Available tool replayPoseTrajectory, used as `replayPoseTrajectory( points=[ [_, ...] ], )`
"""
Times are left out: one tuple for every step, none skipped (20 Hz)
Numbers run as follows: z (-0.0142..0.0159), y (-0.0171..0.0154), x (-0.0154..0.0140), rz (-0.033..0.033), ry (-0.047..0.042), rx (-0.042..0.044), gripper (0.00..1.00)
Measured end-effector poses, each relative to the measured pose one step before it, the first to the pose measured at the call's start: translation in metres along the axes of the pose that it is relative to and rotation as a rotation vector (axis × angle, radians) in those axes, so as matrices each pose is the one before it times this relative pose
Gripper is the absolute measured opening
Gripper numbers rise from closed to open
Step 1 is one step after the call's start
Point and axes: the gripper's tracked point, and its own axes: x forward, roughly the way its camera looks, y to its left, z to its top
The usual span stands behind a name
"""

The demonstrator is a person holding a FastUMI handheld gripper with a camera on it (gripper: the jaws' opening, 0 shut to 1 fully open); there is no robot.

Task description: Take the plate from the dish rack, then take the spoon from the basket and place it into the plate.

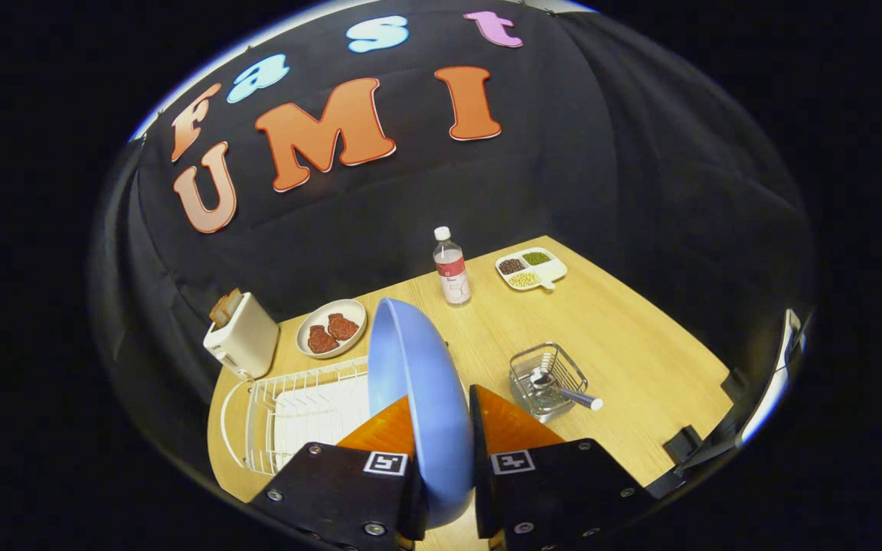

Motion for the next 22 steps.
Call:
replayPoseTrajectory(
  points=[
    [-0.00821,-0.00440,-0.00762,0.01280,0.00652,0.02414,0.25],
    [-0.00970,-0.00353,-0.00845,0.01624,0.00929,0.02444,0.25],
    [-0.01054,-0.00273,-0.00698,0.01810,0.00622,0.02959,0.25],
    [-0.01116,-0.00361,-0.00693,0.01601,0.01327,0.03085,0.26],
    [-0.01244,-0.00463,-0.00524,0.01040,0.01856,0.02920,0.25],
    [-0.01273,-0.00679,-0.00423,0.00632,0.01423,0.02581,0.25],
    [-0.01205,-0.00605,-0.00329,0.00387,0.01341,0.02093,0.25],
    [-0.01168,-0.00522,-0.00221,0.00444,0.01425,0.01863,0.25],
    [-0.01087,-0.00530,-0.00175,0.00658,0.01327,0.01990,0.25],
    [-0.01140,-0.00466,-0.00116,0.01048,0.01370,0.02590,0.25],
    [-0.01126,-0.00435,-0.00189,0.01153,0.01374,0.02536,0.25],
    [-0.00955,-0.00371,0.00147,0.00861,0.01517,0.02461,0.25],
    [-0.00953,-0.00578,0.00234,0.00341,0.01423,0.01897,0.25],
    [-0.00827,-0.00521,0.00459,-0.00172,0.01213,0.01411,0.25],
    [-0.00780,-0.00435,0.00277,0.00047,0.01301,0.01437,0.25],
    [-0.00662,-0.00249,0.00348,0.00572,0.01322,0.01281,0.25],
    [-0.00529,-0.00332,0.00170,0.00550,0.01306,0.01336,0.25],
    [-0.00591,-0.00364,0.00273,0.00077,0.01314,0.00967,0.25],
    [-0.00422,-0.00474,0.00286,-0.00297,0.00955,0.00755,0.25],
    [-0.00428,-0.00290,0.00343,-0.00210,0.01145,0.00947,0.25],
    [-0.00323,-0.00243,0.00426,0.00007,0.01384,0.01050,0.25],
    [-0.00401,-0.00197,0.00259,-0.00225,0.00962,0.00944,0.25]
  ],
)
